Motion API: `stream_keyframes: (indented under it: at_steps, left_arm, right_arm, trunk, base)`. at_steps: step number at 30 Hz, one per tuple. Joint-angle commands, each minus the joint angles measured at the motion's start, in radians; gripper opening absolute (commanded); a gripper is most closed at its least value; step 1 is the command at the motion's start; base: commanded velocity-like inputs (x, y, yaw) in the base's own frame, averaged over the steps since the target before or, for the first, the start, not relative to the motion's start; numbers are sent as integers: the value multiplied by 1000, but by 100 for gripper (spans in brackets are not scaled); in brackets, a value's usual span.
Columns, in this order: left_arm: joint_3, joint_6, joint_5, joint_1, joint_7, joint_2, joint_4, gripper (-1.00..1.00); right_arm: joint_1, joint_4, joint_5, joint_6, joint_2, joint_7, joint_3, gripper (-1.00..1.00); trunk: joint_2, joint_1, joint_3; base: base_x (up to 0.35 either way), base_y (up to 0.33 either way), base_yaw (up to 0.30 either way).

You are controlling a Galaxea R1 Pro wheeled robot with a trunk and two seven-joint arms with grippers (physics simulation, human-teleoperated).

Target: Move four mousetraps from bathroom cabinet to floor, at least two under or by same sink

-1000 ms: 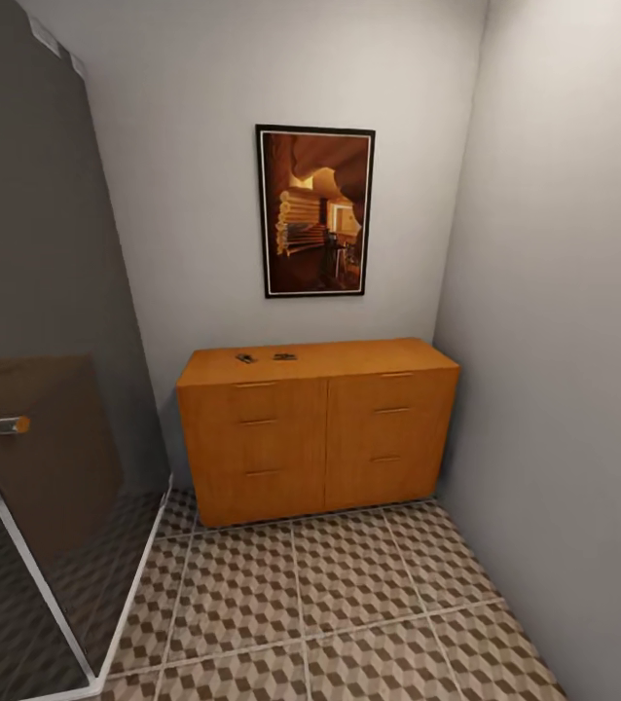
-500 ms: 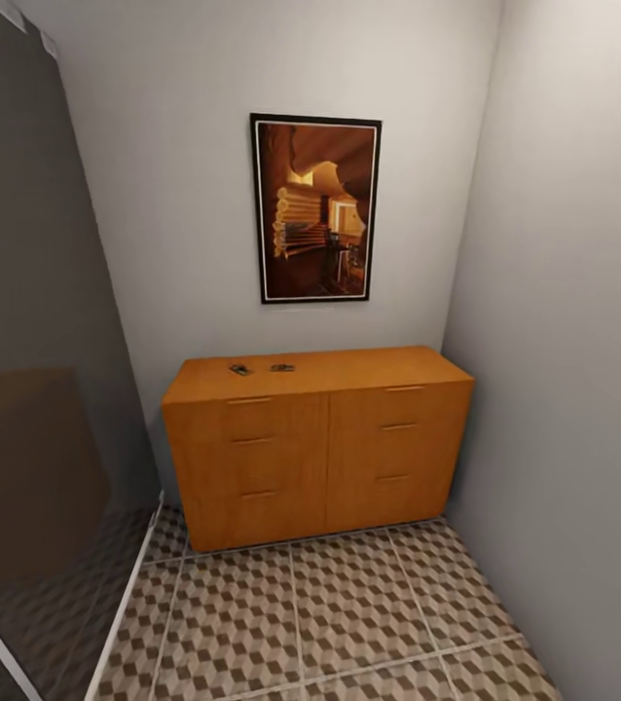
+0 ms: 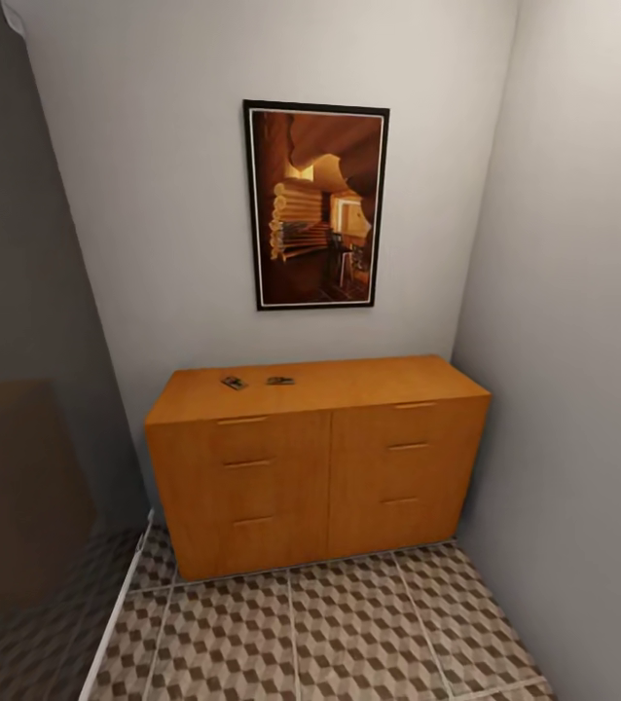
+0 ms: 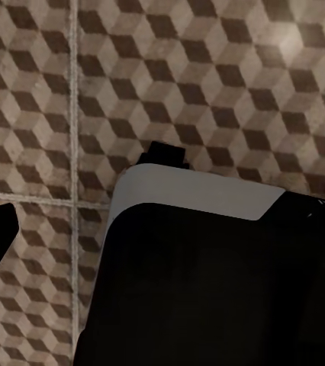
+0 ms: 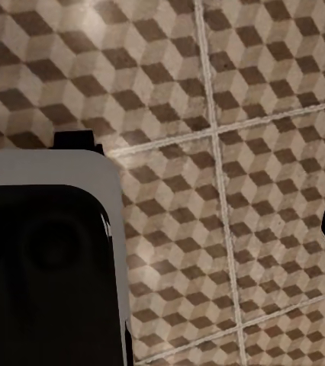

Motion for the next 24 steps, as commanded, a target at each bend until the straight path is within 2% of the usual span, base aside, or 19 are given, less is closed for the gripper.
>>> stream_keyframes:
  at_steps: [1,13,18,24]
  left_arm:
    - [-6,-1,8,0,3,0,0,100]
    - [-6,-1,7,0,3,0,0,100]
    - [-6,-2,6,0,3,0,0,100]
    - [-6,-9,5,0,3,-2,0,100]
  right_arm:
    - [-1,3,-10,-6,0,0,8,100]
    - [-1,3,-10,-6,0,0,8,100]
    - [-1,3,-10,-6,0,0,8,100]
    - [-1,3,-10,-6,0,0,9,100]
  trunk:
    - [-1,1,-1]
    - [-1,1,-1]
    - [-1,1,-1]
    - [-1,1,-1]
  base:
    - [325,0,0]
    - [322,0,12]
    - [211,0,179]
    - [54,0,252]
